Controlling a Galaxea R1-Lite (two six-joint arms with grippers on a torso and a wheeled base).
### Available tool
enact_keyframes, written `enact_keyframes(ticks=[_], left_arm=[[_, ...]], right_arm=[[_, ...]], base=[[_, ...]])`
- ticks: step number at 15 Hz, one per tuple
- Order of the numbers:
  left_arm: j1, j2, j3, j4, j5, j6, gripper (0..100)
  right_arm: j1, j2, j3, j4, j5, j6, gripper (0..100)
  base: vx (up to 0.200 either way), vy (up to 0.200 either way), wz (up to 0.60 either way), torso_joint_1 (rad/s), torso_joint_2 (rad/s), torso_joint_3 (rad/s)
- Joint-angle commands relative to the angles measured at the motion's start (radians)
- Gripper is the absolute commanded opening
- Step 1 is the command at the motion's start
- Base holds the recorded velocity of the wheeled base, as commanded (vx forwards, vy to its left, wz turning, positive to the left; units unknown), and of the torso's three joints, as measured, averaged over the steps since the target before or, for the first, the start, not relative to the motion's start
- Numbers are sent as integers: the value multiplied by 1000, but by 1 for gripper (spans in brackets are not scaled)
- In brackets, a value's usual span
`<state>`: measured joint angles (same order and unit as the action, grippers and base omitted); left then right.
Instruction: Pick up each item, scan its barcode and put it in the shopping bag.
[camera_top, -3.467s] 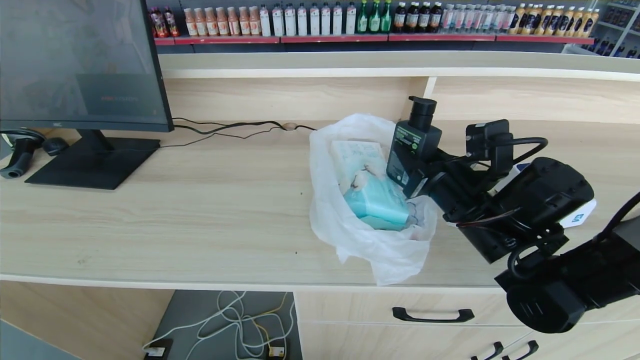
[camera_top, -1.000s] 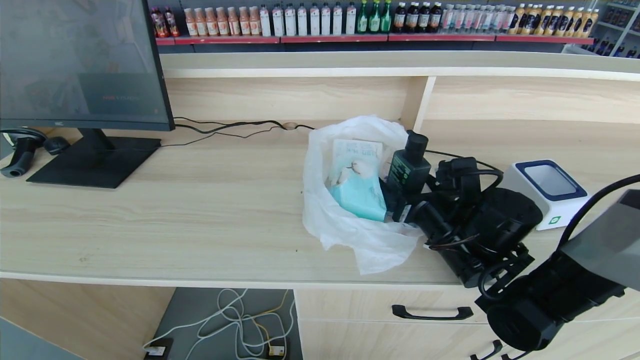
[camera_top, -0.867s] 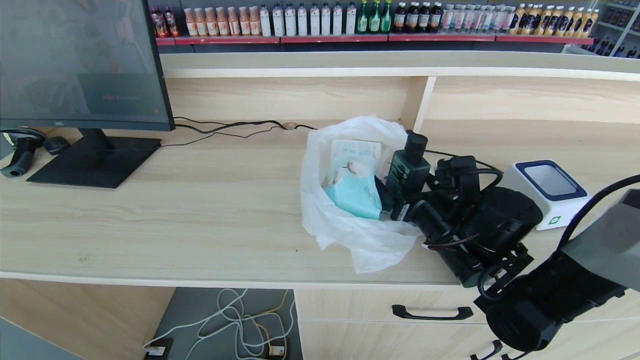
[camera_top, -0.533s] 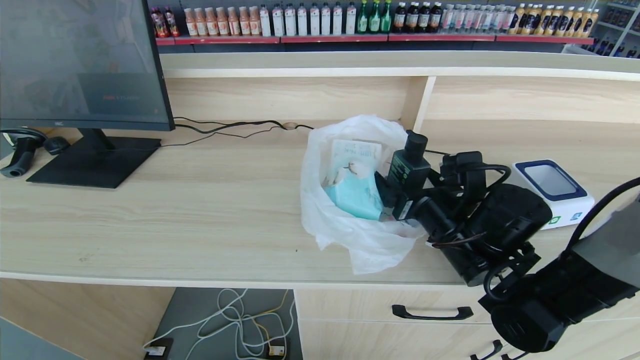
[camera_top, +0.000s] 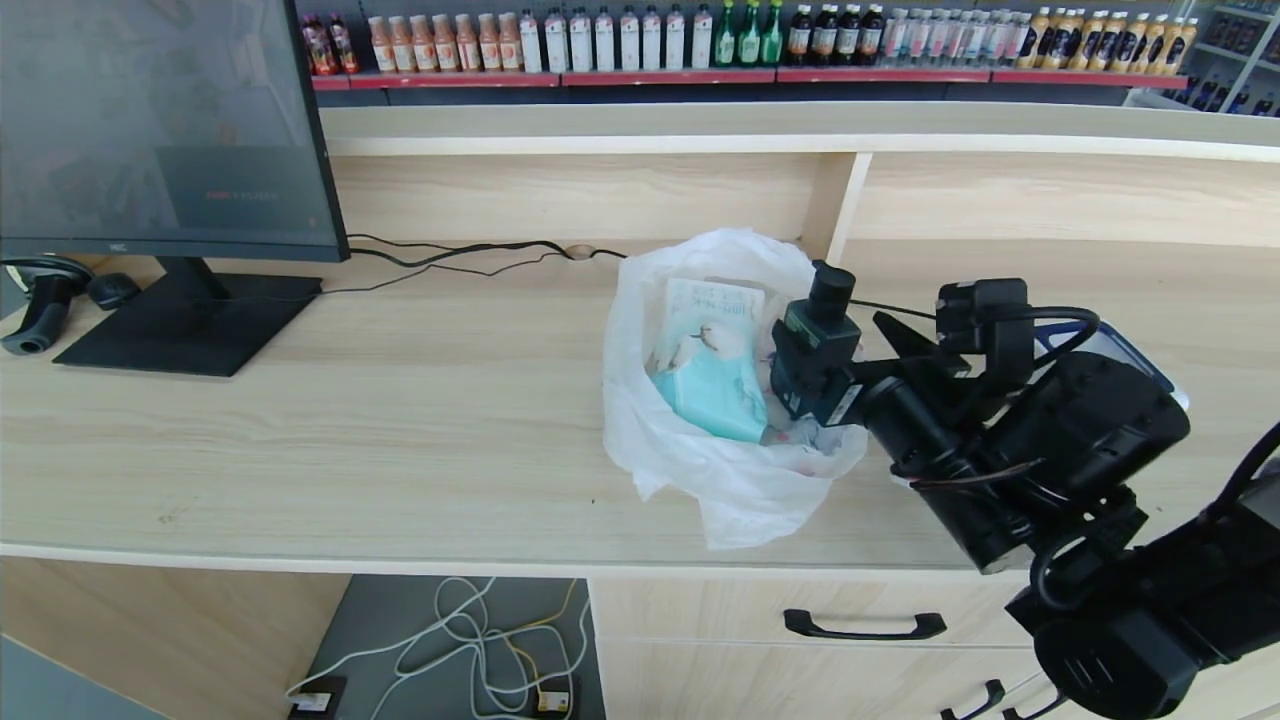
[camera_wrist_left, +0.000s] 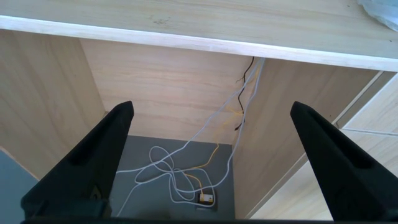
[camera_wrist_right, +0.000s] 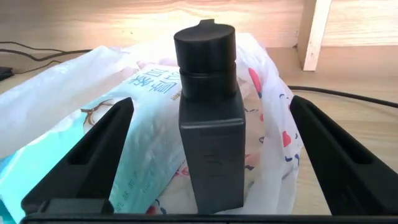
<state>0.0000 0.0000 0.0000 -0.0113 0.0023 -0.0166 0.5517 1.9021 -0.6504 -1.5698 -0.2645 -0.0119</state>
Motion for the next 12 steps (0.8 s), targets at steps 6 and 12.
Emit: enact_keyframes(ticks=[6, 12], left_arm=[[0, 0, 0, 1, 1, 1, 100], [0, 0, 0, 1, 1, 4, 100]], right_arm=[[20, -147, 107, -1, 1, 0, 100], [22, -388, 382, -1, 1, 0, 100]], base=[[0, 0, 0, 0, 0, 0], [0, 0, 0, 0, 0, 0]])
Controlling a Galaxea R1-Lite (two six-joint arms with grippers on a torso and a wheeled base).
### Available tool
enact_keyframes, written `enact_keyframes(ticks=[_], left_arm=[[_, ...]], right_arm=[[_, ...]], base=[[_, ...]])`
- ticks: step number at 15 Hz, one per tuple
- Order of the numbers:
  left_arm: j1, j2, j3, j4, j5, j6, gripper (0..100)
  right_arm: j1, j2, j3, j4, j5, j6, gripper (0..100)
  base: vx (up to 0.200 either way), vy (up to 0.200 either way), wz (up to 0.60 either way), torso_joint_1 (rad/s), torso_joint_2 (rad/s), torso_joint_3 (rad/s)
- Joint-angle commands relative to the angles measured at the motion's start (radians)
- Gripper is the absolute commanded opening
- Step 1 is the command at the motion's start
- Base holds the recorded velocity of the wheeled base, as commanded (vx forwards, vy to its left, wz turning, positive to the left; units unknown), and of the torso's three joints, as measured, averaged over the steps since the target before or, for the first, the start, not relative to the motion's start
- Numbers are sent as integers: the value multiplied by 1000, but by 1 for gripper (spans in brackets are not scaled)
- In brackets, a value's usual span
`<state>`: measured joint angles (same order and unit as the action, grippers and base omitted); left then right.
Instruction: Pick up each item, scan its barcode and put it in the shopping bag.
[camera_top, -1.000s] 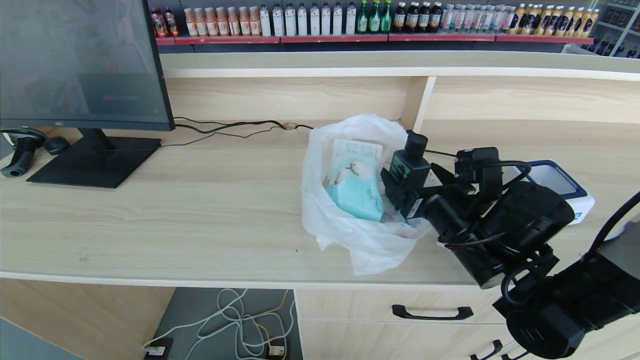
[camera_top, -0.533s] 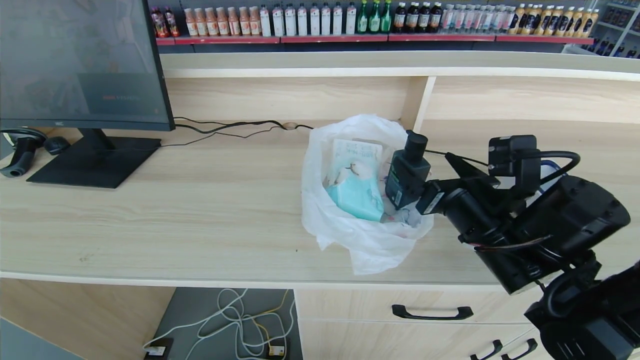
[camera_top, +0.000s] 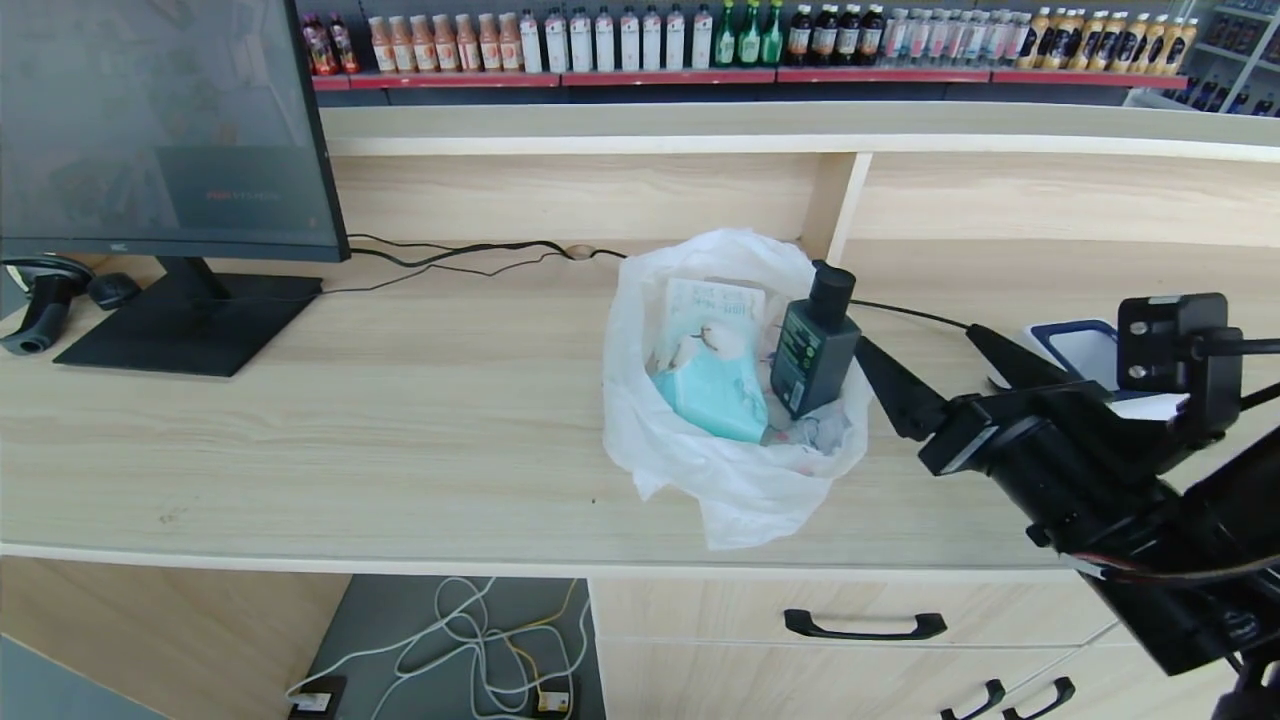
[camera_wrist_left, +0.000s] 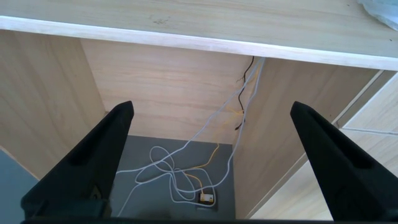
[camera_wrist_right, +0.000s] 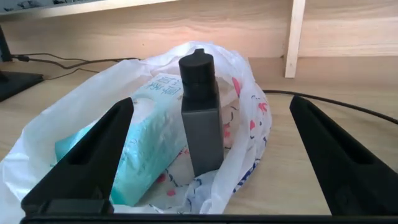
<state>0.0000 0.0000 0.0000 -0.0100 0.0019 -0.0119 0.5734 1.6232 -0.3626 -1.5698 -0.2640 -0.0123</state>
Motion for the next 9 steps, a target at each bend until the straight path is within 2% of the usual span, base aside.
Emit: enact_keyframes(ticks=[1, 5, 9], left_arm=[[0, 0, 0, -1, 1, 0, 100], [0, 0, 0, -1, 1, -2, 100], [0, 0, 0, -1, 1, -2, 100]], right_arm=[[0, -152, 152, -1, 0, 0, 100], [46, -324, 363, -1, -1, 35, 100], [43, -413, 363, 11, -1, 101, 100]], base=[[0, 0, 0, 0, 0, 0], [0, 0, 0, 0, 0, 0], [0, 0, 0, 0, 0, 0]])
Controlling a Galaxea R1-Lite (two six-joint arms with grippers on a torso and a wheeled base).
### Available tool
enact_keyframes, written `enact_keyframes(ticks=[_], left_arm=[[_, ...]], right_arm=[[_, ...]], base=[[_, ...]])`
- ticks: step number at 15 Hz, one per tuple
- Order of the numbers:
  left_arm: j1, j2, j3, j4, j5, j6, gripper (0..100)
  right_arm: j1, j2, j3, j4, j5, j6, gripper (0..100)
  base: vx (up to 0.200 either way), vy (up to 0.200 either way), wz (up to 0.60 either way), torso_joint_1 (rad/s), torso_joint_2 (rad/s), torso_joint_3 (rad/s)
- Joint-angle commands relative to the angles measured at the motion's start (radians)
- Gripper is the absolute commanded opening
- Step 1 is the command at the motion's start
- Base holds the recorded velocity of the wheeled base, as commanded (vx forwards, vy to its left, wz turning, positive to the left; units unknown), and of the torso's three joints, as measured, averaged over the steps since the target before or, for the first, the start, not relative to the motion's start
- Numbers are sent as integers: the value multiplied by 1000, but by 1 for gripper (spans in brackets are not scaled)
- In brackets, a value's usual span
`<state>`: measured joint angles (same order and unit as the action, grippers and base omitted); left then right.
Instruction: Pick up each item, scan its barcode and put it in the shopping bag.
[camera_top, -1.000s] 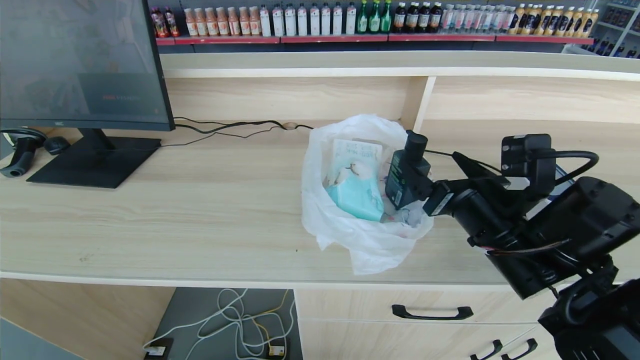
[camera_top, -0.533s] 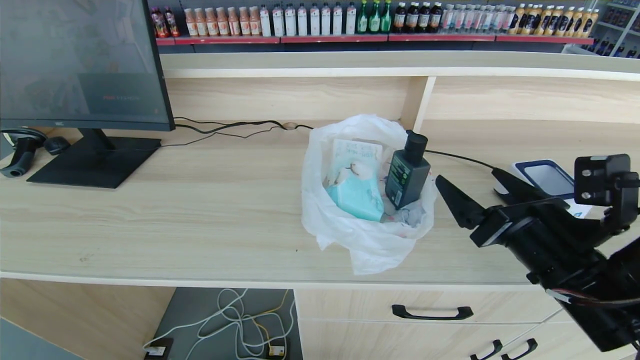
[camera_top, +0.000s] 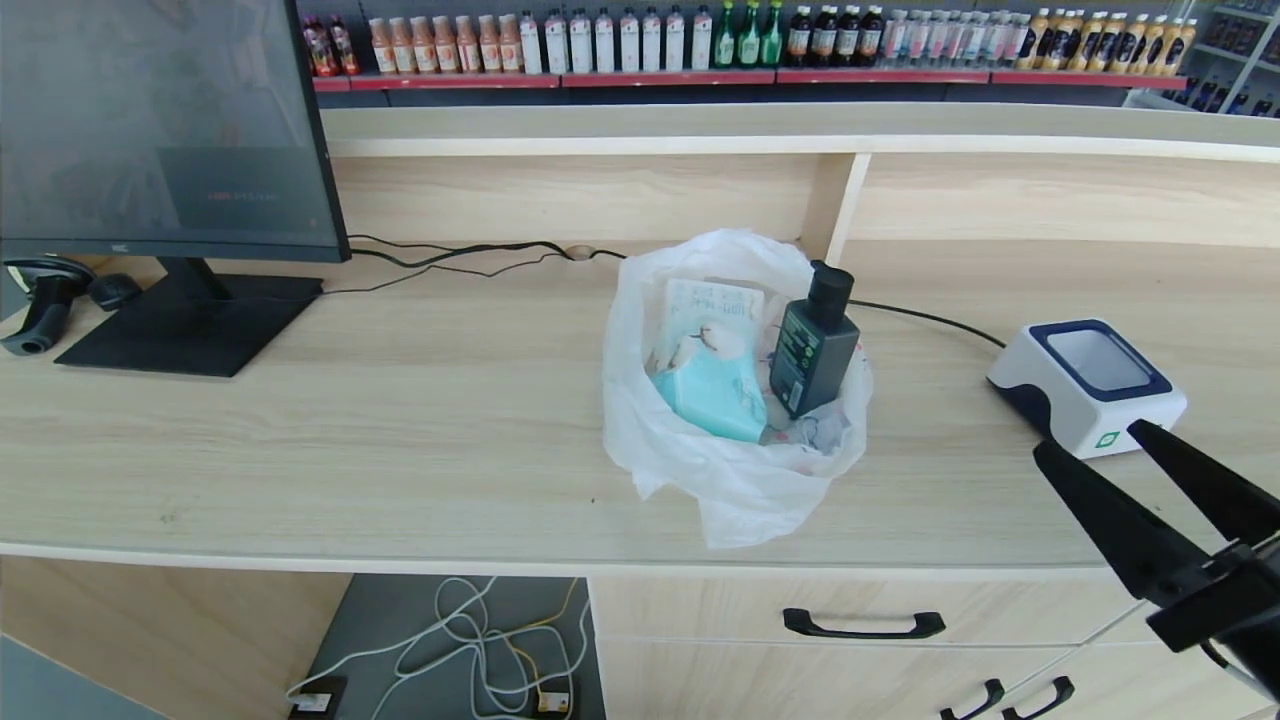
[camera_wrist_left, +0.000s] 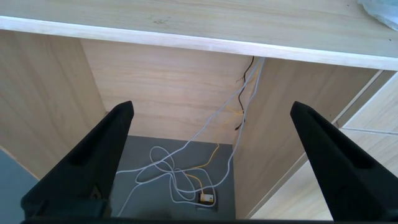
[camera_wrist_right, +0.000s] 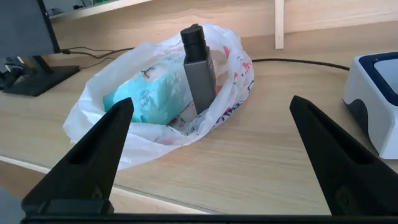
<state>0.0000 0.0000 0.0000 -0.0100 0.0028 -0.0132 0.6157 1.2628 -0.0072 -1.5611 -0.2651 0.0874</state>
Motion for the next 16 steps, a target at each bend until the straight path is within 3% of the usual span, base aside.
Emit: enact_keyframes(ticks=[1, 2, 4, 6, 9, 10, 13, 15, 16], left_arm=[[0, 0, 0, -1, 0, -1, 100], [0, 0, 0, -1, 0, -1, 100], [0, 0, 0, -1, 0, -1, 100], [0, 0, 0, -1, 0, -2, 100], [0, 0, 0, -1, 0, -2, 100], [0, 0, 0, -1, 0, -1, 100], [0, 0, 0, -1, 0, -2, 100], [0, 0, 0, -1, 0, -2, 100], [0, 0, 0, -2, 0, -1, 100]], right_arm=[[-17, -60, 7, 13, 0, 2, 100], [-30, -91, 7, 70, 0, 2, 100], [-22, -272, 7, 380, 0, 6, 100], [10, -606, 7, 840, 3, -37, 100], [67, -1042, -4, 1409, 10, -135, 100], [76, -1132, 1, 1498, 14, -153, 100], [78, -1172, -2, 1526, 30, -160, 100], [121, -1181, 7, 1547, 264, -132, 100], [153, -1194, 7, 1563, 297, -123, 100]], base=[[0, 0, 0, 0, 0, 0], [0, 0, 0, 0, 0, 0], [0, 0, 0, 0, 0, 0], [0, 0, 0, 0, 0, 0], [0, 0, 0, 0, 0, 0], [0, 0, 0, 0, 0, 0], [0, 0, 0, 0, 0, 0], [0, 0, 0, 0, 0, 0], [0, 0, 0, 0, 0, 0]])
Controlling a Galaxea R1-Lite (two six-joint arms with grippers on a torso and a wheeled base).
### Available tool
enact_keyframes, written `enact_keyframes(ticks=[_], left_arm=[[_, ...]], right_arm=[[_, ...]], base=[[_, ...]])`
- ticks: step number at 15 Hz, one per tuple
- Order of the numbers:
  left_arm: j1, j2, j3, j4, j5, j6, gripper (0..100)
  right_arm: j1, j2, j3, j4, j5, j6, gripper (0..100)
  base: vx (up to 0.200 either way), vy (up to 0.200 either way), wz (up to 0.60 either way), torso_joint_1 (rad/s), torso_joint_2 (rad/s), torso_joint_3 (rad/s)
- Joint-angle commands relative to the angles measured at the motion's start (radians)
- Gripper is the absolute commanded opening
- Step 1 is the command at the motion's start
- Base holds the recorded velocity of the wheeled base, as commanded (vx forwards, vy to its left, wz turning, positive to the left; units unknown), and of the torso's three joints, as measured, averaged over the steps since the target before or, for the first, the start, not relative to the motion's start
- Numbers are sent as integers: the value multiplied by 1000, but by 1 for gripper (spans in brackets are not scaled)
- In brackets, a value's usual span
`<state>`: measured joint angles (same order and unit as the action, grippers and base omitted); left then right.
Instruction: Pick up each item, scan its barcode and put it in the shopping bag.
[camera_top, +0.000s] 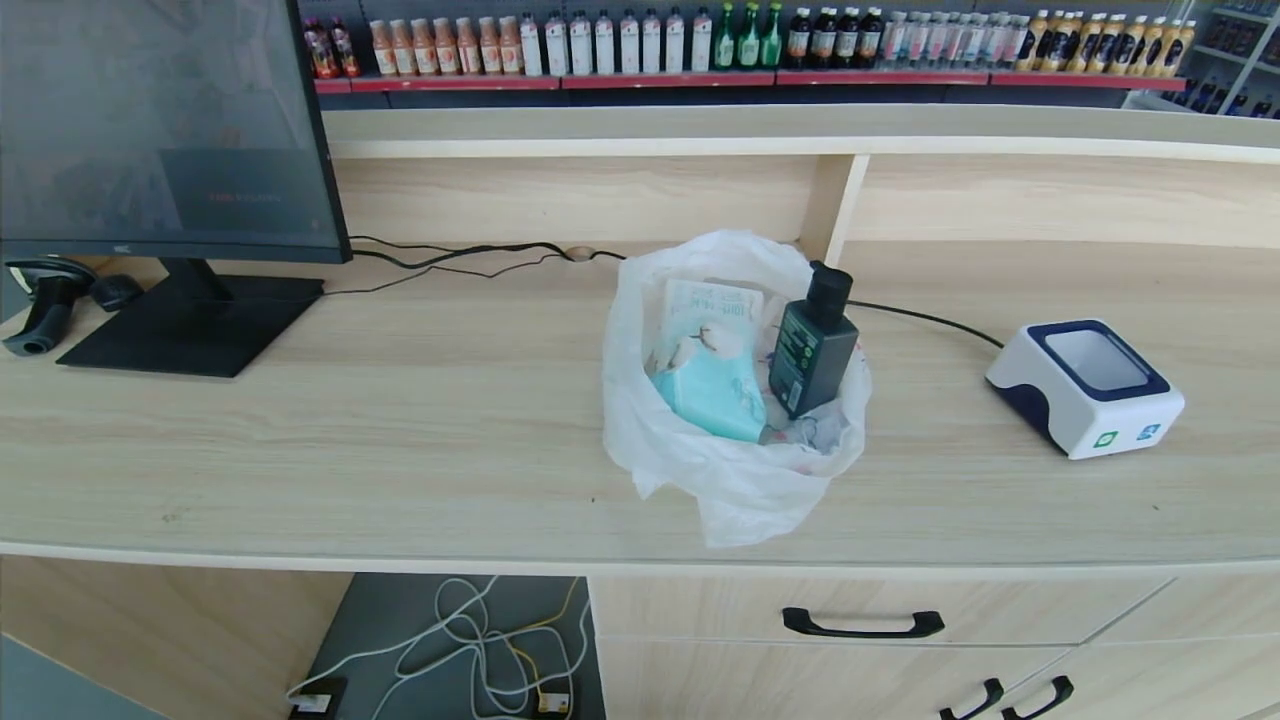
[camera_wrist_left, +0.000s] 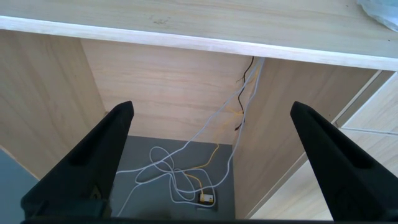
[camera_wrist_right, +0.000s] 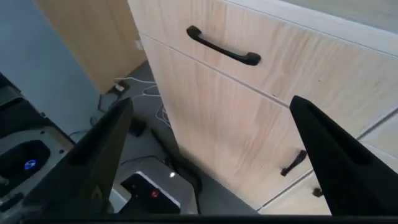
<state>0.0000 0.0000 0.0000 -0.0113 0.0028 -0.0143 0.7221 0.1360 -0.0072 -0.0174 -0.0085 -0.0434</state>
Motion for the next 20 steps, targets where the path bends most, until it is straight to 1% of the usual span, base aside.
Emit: enact_keyframes(ticks=[1, 2, 3, 6, 7, 8, 9, 11, 14, 18, 19, 20], left_arm=[[0, 0, 0, -1, 0, -1, 100], [0, 0, 0, -1, 0, -1, 100], [0, 0, 0, -1, 0, -1, 100], [0, 0, 0, -1, 0, -1, 100], [2, 0, 0, -1, 0, -1, 100], [0, 0, 0, -1, 0, -1, 100], [0, 0, 0, 1, 0, -1, 100], [0, 0, 0, -1, 0, -1, 100], [0, 0, 0, -1, 0, -1, 100], [2, 0, 0, 1, 0, -1, 100], [0, 0, 0, -1, 0, -3, 100], [0, 0, 0, 1, 0, -1, 100]], right_arm=[[59, -64, 7, 17, 33, 22, 100], [40, -58, 7, 17, 32, 23, 100], [-15, -50, 7, 17, 32, 23, 100], [-458, -4, 7, 17, 32, 19, 100], [-645, 2, 7, 17, 32, 17, 100], [-733, 5, 7, 17, 32, 17, 100], [-779, -10, 7, 17, 32, 19, 100], [-714, -130, 7, 19, 32, 19, 100], [-719, -136, 7, 21, 32, 5, 100], [-719, -136, 6, 16, 13, -59, 100], [-719, -136, 6, 16, 13, -50, 100], [-719, -136, 6, 21, 10, -7, 100]], base=[[0, 0, 0, 0, 0, 0], [0, 0, 0, 0, 0, 0], [0, 0, 0, 0, 0, 0], [0, 0, 0, 0, 0, 0], [0, 0, 0, 0, 0, 0], [0, 0, 0, 0, 0, 0], [0, 0, 0, 0, 0, 0], [0, 0, 0, 0, 0, 0], [0, 0, 0, 0, 0, 0], [0, 0, 0, 0, 0, 0], [-200, 0, 0, 2, 2, 2], [-200, 0, 0, 7, 2, 2]])
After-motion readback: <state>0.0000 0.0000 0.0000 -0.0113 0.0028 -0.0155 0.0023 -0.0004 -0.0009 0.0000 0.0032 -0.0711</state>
